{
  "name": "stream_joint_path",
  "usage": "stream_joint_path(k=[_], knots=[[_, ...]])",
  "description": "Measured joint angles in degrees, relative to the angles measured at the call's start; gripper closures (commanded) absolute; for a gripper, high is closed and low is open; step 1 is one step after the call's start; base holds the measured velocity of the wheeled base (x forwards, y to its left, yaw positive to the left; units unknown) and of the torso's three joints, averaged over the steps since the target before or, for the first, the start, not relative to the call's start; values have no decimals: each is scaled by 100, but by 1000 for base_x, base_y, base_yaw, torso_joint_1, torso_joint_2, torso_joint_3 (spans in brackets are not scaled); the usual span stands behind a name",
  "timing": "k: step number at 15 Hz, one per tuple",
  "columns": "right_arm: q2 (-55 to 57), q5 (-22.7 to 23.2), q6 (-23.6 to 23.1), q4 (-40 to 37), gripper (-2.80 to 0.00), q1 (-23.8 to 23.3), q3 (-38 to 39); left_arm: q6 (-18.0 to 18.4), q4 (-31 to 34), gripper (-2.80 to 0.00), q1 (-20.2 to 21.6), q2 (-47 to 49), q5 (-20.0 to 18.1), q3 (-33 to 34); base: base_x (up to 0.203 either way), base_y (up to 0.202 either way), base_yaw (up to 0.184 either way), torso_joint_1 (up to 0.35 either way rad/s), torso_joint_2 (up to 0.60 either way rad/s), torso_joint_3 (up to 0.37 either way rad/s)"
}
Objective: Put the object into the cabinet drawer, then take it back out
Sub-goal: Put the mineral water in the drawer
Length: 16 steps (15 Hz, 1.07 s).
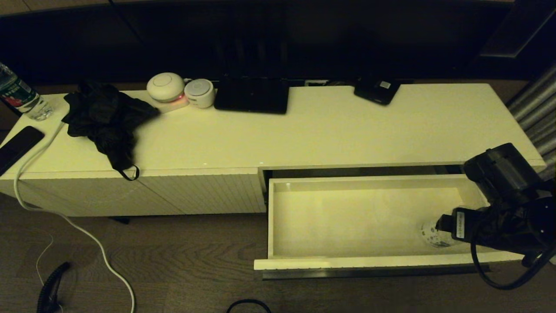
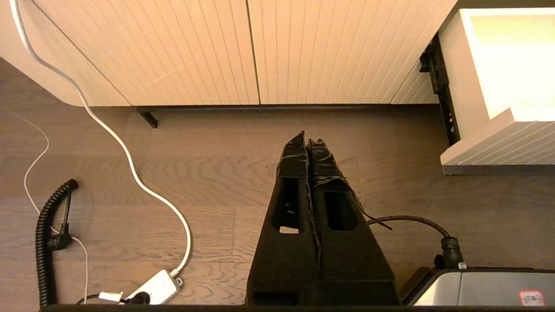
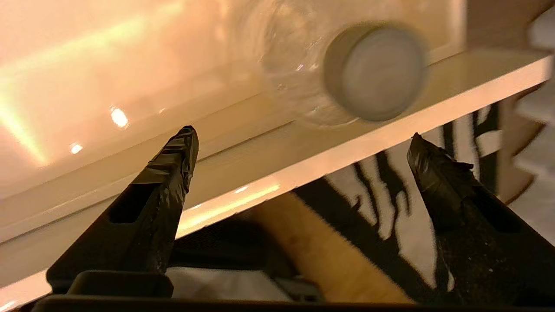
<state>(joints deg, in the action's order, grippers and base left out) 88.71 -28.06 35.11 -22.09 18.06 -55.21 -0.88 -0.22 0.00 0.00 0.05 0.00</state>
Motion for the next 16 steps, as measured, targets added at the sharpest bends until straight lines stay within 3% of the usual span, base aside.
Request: stream_joint_path(k=[7,13,14,16], knots=[[232,322,-17,399,-280,-471,-93,2,-2,0,0,0,0,0,0,0,0,0,0,0],[379,340,-462,953,-280,-716,-117,2,-2,0,0,0,2,0,0,0,0,0,0,0],[382,342,-477,961,0,-739,-104,2,-1,0,0,0,2,0,0,0,0,0,0,0],[379,337,-481,963,0,-765,-79,2,-2,0,0,0,2,0,0,0,0,0,0,0]])
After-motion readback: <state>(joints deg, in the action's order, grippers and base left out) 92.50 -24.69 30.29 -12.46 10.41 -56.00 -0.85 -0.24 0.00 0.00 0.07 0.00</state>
